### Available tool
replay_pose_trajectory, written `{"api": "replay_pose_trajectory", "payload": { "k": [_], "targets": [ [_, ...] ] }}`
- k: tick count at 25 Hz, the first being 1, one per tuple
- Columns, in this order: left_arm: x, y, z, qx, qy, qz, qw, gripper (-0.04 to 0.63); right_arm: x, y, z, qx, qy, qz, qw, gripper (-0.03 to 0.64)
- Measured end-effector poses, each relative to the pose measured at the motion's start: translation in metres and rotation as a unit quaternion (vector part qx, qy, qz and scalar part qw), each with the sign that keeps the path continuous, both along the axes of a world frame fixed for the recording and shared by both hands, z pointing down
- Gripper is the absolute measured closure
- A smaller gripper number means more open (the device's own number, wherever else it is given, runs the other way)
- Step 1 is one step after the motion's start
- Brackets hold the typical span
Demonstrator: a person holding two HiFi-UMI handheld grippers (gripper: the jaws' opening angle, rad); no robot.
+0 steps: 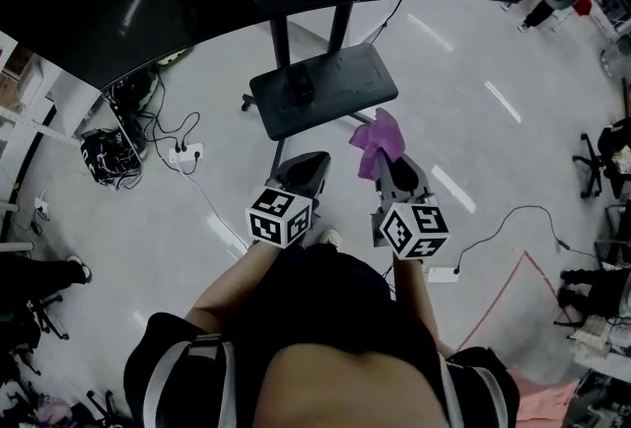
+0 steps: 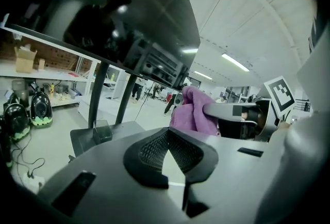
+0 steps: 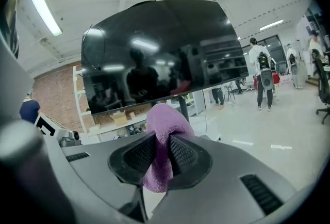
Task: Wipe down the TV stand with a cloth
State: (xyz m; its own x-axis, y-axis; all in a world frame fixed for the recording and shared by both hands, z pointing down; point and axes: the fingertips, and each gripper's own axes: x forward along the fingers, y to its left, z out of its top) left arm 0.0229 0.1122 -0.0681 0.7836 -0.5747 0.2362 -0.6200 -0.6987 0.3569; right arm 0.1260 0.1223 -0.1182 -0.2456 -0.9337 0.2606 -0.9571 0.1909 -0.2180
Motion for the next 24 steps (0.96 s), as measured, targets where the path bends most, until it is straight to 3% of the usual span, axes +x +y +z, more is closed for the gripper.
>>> {"api": "replay_pose_trajectory", "payload": {
  "k": [6,12,24],
  "targets": [
    [0.010,0.009,-0.005,0.025,-0.007,-0.020,0.9995,0.589,0.015,0.011,0.002,0.014,-0.023,0.001,1.000,0.543],
    [0.010,0.017,-0.002,0.020,-0.008,-0.052,0.9984,0.589,0.026,0.017,0.008,0.020,-0.041,-0.002,0.999,0.543],
    [0.030,0.032,0.006,0.018,-0.013,-0.045,0.9987,0.589,0.038,0.029,0.016,0.017,-0.037,-0.013,0.999,0.543]
  ]
}}
